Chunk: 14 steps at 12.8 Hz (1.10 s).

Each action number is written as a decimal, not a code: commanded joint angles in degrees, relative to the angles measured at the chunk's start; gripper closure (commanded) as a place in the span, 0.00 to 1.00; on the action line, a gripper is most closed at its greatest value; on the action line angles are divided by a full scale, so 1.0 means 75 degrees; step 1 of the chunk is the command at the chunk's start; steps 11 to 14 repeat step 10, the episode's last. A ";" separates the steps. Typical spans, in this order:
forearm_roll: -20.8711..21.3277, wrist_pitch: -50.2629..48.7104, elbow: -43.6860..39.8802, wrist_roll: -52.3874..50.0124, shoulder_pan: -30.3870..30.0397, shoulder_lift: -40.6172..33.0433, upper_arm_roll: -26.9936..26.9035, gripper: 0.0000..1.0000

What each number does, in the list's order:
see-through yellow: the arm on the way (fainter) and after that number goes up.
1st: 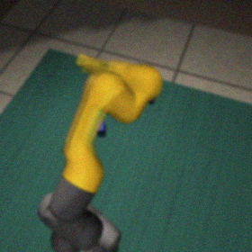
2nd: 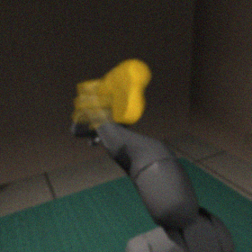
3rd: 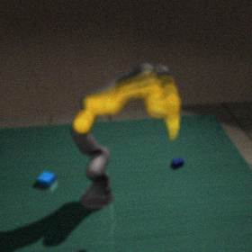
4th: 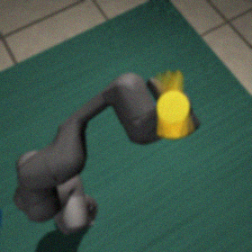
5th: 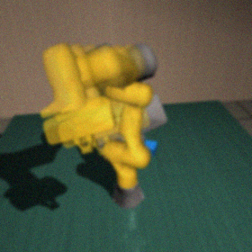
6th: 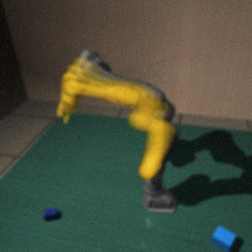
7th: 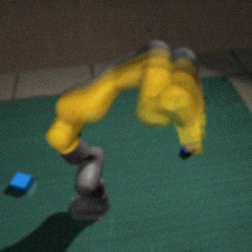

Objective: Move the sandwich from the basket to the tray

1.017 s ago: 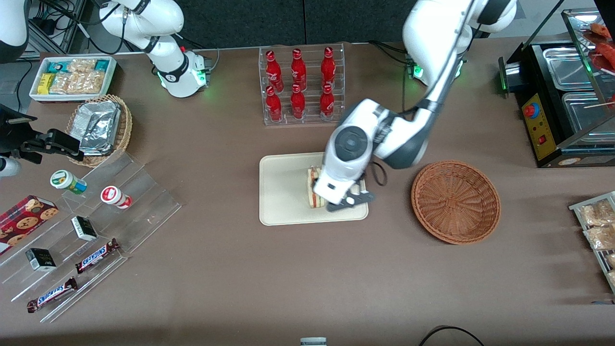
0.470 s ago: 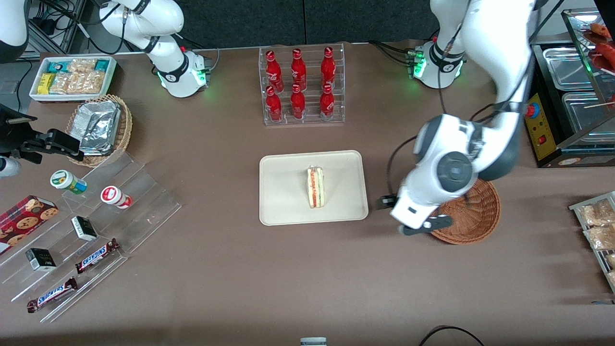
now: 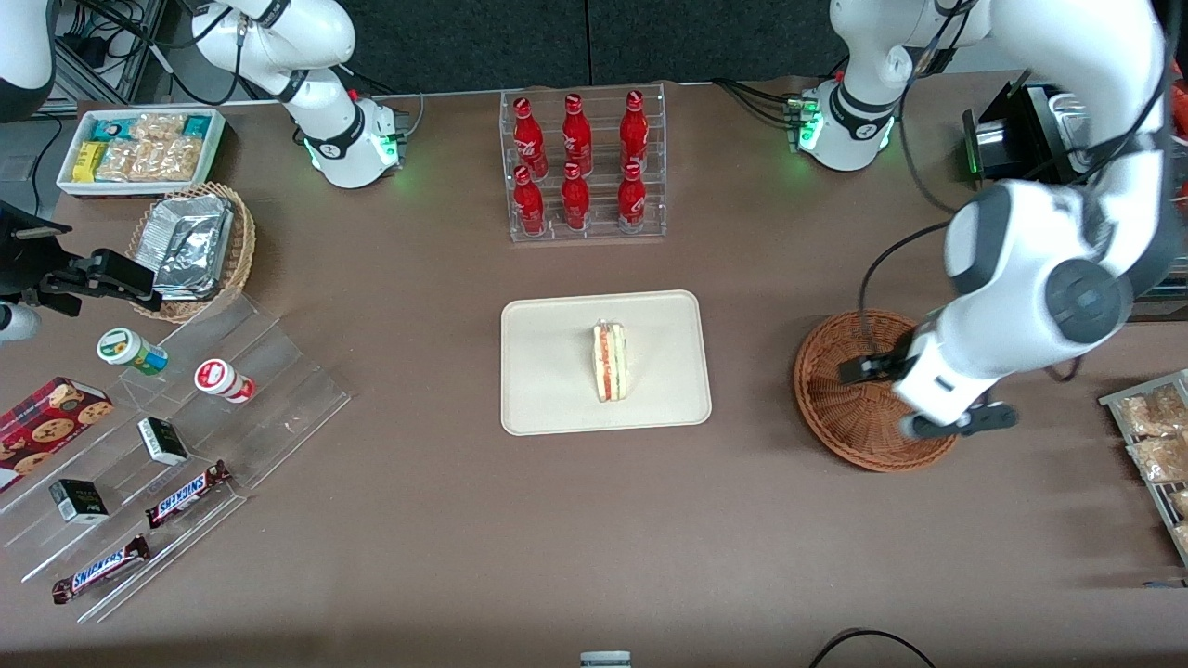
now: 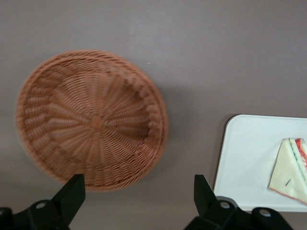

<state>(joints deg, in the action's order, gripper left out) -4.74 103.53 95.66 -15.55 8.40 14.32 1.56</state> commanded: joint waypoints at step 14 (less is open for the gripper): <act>0.0797 -0.3209 -0.0450 0.1766 -0.0710 -0.2213 -0.0253 0.00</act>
